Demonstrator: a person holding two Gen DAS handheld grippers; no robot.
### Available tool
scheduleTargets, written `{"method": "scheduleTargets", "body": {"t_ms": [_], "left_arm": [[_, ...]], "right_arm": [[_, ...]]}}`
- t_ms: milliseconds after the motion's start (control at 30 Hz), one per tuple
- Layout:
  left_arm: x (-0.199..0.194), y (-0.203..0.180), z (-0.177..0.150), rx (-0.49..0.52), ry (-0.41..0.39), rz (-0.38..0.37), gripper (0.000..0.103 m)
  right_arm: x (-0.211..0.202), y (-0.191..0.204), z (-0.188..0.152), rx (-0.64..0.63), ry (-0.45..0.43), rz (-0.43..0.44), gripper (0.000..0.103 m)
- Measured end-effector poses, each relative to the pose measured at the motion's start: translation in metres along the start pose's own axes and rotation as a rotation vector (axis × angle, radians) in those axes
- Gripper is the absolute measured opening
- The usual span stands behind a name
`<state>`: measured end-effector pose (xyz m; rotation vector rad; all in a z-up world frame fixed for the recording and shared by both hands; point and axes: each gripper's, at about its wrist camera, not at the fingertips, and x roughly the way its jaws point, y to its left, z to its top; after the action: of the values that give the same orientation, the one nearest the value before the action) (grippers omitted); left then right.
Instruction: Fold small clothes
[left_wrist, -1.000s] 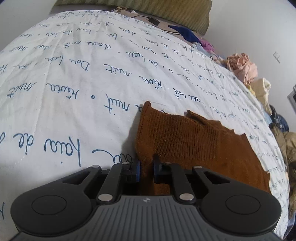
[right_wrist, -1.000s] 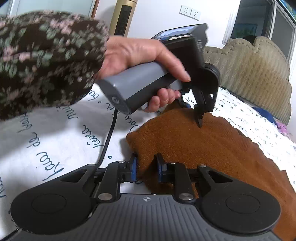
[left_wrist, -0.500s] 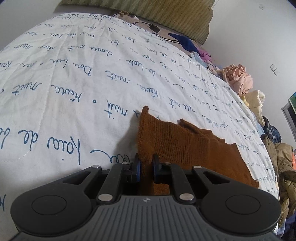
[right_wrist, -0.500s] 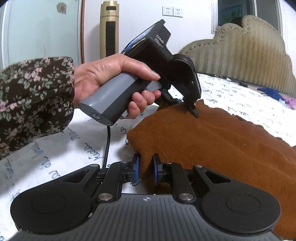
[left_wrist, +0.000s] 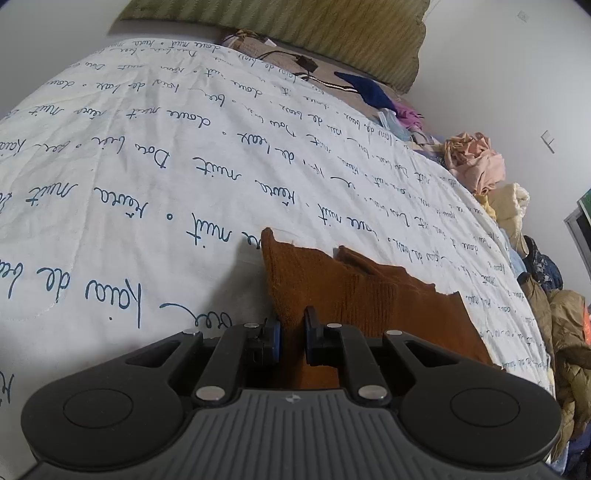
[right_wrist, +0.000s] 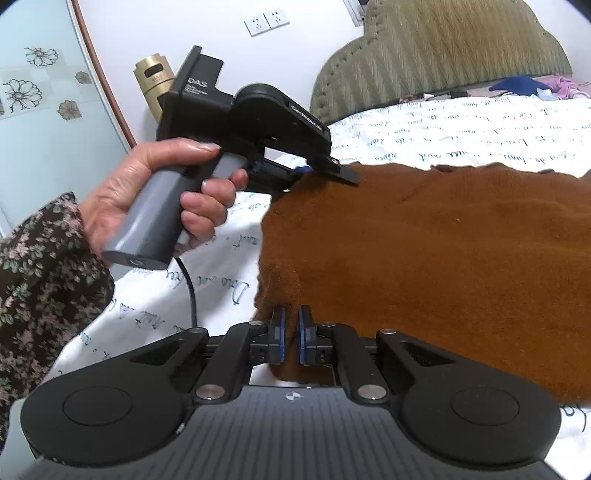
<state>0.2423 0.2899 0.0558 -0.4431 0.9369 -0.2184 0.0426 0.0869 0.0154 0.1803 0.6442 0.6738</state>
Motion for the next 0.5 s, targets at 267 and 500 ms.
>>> {"method": "scheduleTargets", "body": {"t_ms": [267, 500], "left_arm": [[0.001, 0.008, -0.002, 0.019, 0.017, 0.003, 0.012], [0.004, 0.013, -0.005, 0.02, 0.021, -0.01, 0.012]], "right_arm": [[-0.001, 0.036, 0.0, -0.193, -0.008, 0.039, 0.087], [0.026, 0.077, -0.007, -0.44, 0.089, -0.092, 0.066]]}}
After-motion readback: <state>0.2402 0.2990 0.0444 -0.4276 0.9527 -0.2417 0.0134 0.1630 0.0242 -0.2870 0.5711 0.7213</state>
